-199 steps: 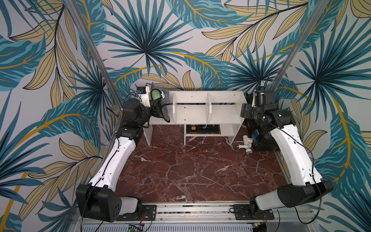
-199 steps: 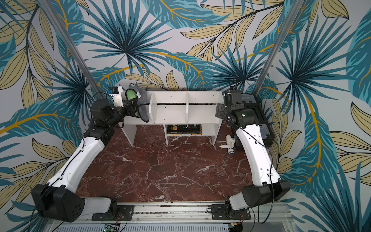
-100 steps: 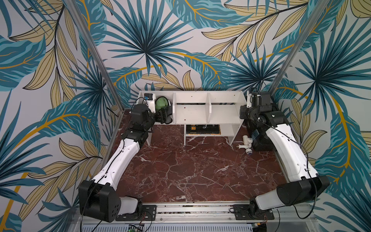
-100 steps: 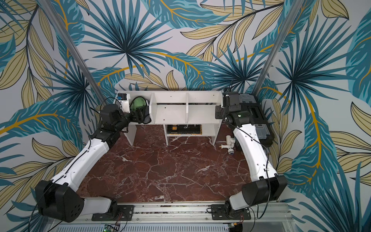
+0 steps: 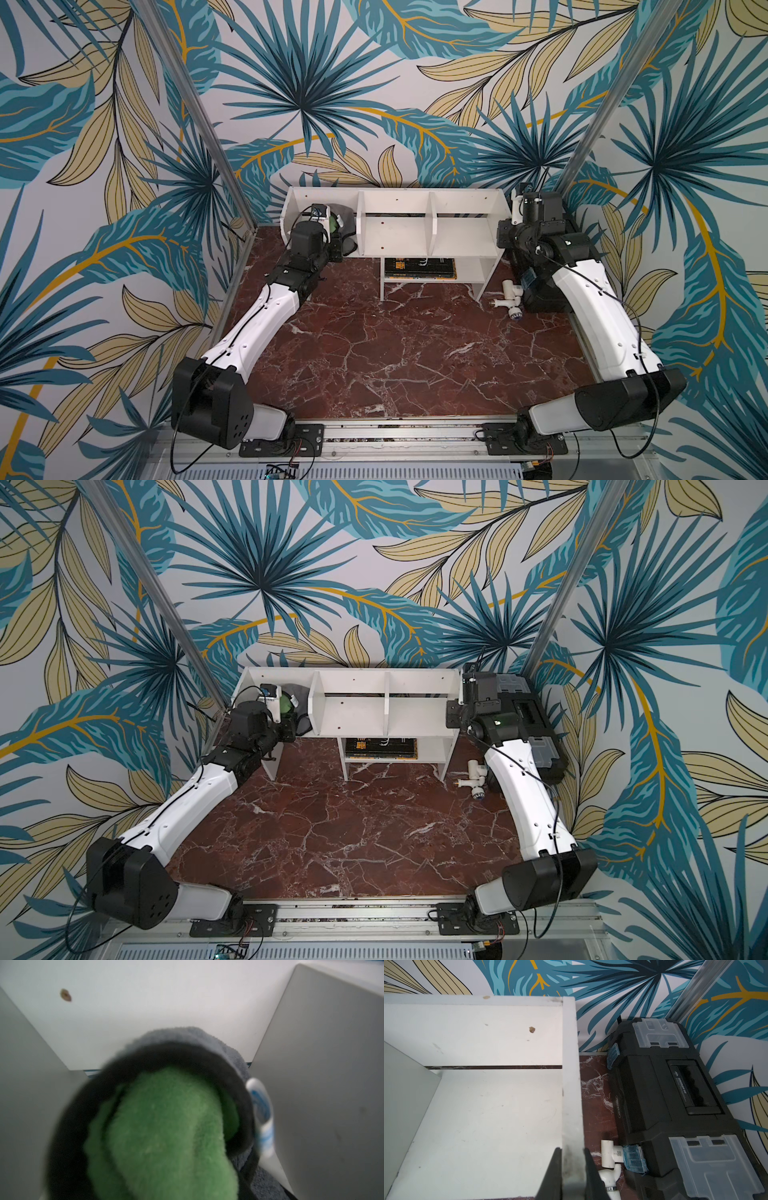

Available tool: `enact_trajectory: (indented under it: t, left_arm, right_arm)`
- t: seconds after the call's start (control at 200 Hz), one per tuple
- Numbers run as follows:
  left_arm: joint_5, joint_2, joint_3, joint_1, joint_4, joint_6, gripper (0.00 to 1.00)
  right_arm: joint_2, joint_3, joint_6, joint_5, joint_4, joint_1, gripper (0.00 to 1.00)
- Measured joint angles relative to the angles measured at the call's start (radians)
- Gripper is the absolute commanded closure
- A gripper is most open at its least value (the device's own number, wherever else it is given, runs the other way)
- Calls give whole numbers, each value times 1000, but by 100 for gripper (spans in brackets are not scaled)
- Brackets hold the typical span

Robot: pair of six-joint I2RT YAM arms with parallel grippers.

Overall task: Wipe the bookshelf clean with a cloth
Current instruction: Wipe the dust from the shelf.

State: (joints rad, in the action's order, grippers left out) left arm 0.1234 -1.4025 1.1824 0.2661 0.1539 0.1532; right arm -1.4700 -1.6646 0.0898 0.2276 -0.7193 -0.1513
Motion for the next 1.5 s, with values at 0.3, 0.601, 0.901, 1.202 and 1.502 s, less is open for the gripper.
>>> enact_trajectory:
  t: [0.3,0.601,0.901,1.202,1.502]
  left_arm:
    - [127,0,34,-4,79,6,100]
    - [-54,-46,124,-8,120,9,100]
    - [-138,-140,430,-31,154,-4,100]
    - [39,-157,533,-153,259,-42,100]
    - [69,5,309,-148,274,-36,100]
  right_arm:
    - [3,4,0,-1,4,0,100]
    - [6,7,1,-5,4,0,100]
    - [6,7,3,-9,4,1,100]
    - [7,7,3,-13,4,2,100]
    - [7,7,3,-15,4,3,100]
